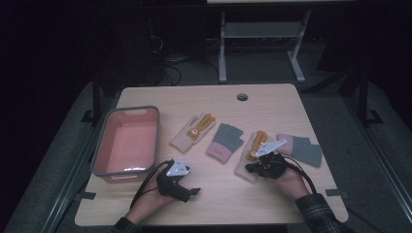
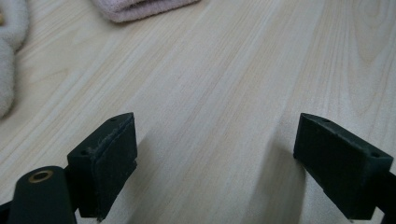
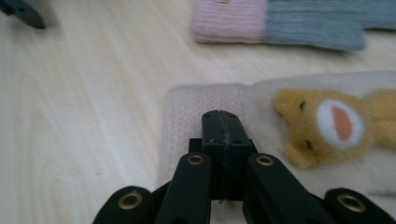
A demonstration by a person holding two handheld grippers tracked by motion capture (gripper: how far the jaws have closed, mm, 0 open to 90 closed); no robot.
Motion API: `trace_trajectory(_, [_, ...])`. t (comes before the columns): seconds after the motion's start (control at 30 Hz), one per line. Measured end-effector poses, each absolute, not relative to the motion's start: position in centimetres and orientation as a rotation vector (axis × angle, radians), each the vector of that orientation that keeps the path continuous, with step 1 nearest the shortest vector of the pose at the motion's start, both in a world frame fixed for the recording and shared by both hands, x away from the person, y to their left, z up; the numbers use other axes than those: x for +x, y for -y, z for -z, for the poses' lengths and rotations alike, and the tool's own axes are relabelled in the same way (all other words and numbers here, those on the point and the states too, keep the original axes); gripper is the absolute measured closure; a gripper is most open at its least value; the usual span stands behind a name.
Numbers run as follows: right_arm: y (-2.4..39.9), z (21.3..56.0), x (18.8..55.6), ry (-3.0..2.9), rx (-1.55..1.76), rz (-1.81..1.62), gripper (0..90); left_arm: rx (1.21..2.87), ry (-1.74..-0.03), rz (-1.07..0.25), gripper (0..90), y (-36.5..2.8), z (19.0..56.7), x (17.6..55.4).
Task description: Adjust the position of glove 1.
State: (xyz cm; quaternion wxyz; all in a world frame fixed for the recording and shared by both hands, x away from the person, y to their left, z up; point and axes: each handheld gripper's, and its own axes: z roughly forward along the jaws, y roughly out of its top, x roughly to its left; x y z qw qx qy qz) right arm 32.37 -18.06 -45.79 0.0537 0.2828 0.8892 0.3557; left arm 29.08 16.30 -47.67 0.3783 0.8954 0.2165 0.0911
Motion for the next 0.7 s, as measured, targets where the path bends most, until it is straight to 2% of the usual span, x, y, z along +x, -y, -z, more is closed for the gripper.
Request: trace_trajectory(0.7, [13.1, 45.7, 29.2, -2.844, 0.690, -1.153, 90.0, 2.285, -0.558, -0.235, 12.7, -16.3, 47.7, 29.0])
